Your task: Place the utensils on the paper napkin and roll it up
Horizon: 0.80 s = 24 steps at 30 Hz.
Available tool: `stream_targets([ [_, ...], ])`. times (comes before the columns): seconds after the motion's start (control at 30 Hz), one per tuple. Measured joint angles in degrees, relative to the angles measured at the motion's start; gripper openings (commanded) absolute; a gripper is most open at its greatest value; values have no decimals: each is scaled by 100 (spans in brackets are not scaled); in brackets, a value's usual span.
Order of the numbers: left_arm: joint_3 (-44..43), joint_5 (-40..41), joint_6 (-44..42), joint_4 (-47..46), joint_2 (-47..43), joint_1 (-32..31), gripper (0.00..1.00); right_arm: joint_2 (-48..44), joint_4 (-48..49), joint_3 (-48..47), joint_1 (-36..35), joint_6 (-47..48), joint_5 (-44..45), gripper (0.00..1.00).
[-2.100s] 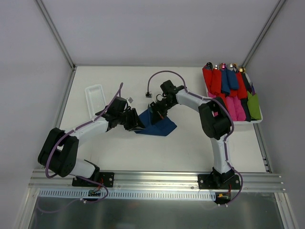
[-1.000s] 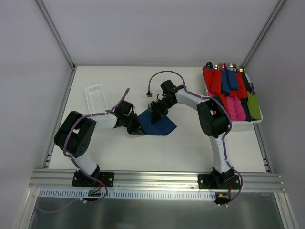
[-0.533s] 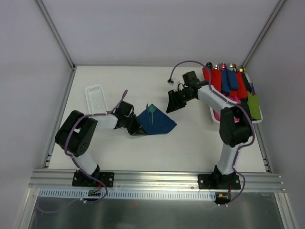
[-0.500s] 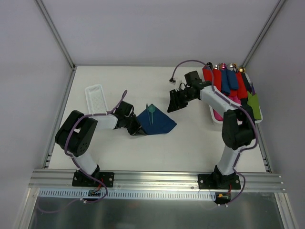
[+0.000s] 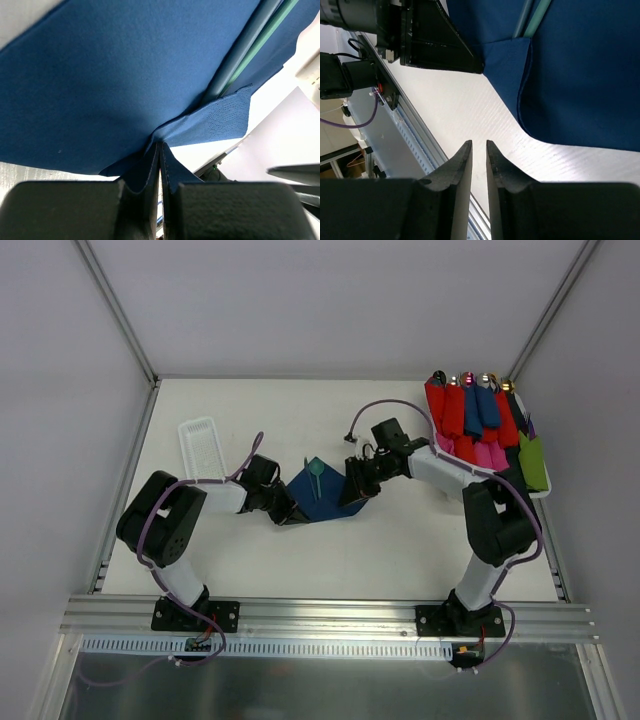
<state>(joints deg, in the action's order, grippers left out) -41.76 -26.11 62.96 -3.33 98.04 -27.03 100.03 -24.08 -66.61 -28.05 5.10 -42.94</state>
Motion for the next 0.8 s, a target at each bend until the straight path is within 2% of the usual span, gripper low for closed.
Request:
stream_targets([
  [0.37,48,0,74,-85,-2,0,0,850,455,-157,-297,-577,-243,20],
  [0.8,101,-33,85,-197,-2,0,0,1574,542,-352,-284,-660,-227,20],
])
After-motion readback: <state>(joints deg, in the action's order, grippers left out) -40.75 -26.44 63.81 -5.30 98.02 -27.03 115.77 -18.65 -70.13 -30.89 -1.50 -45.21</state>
